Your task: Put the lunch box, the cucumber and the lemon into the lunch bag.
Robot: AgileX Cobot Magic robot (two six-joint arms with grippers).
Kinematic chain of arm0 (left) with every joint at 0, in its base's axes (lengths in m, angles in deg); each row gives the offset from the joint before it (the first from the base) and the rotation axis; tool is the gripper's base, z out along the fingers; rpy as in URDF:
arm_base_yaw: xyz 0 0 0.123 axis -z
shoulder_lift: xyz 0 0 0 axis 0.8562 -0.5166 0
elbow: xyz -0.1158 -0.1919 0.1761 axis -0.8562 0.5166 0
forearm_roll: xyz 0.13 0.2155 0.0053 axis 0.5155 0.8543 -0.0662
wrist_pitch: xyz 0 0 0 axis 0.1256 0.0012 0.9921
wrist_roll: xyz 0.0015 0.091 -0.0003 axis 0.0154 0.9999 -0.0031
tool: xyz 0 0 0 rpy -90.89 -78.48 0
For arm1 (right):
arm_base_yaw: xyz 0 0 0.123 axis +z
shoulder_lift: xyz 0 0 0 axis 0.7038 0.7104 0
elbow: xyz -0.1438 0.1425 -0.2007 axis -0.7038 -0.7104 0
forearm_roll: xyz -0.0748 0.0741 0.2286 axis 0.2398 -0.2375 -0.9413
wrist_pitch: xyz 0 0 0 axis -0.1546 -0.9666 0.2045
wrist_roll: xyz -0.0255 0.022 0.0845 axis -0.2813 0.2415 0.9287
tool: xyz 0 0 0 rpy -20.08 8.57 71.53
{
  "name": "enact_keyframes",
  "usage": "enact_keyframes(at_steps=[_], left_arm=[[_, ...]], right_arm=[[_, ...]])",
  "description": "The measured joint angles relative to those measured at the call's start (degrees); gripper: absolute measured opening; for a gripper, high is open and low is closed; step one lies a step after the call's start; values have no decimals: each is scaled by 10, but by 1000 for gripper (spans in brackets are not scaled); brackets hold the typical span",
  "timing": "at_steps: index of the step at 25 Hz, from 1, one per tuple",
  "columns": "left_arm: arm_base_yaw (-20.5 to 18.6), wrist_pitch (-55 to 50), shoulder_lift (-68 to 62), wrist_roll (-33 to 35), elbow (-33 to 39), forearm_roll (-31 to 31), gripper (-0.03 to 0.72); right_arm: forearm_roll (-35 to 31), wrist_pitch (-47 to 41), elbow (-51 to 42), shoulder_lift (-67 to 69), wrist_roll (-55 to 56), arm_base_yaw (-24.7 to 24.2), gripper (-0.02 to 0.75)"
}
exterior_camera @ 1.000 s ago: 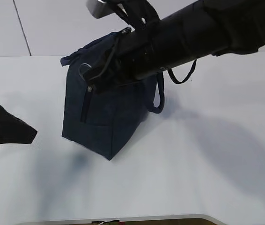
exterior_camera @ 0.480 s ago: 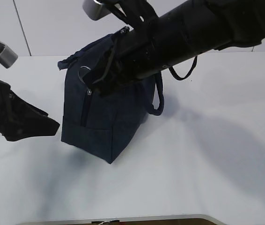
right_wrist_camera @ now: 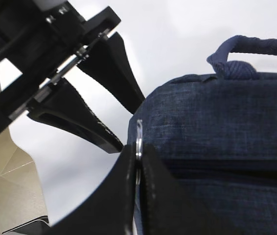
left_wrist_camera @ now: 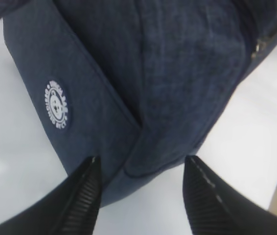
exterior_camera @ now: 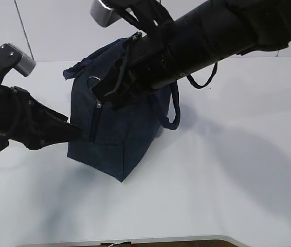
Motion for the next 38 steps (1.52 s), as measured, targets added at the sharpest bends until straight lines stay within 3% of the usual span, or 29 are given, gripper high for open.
enact_keyframes(at_steps=[5, 11, 13, 25, 38], left_arm=[[0, 0, -17, 41, 0, -41, 358], [0, -3, -17, 46, 0, -46, 61], [0, -5, -17, 46, 0, -46, 9], [0, -13, -17, 24, 0, -9, -10], [0, -17, -17, 5, 0, 14, -12]], right_arm=[[1, 0, 0, 0, 0, 0, 5], [1, 0, 0, 0, 0, 0, 5], [1, 1, 0, 0, 0, 0, 5], [11, 52, 8, 0, 0, 0, 5], [26, 171, 12, 7, 0, 0, 5]])
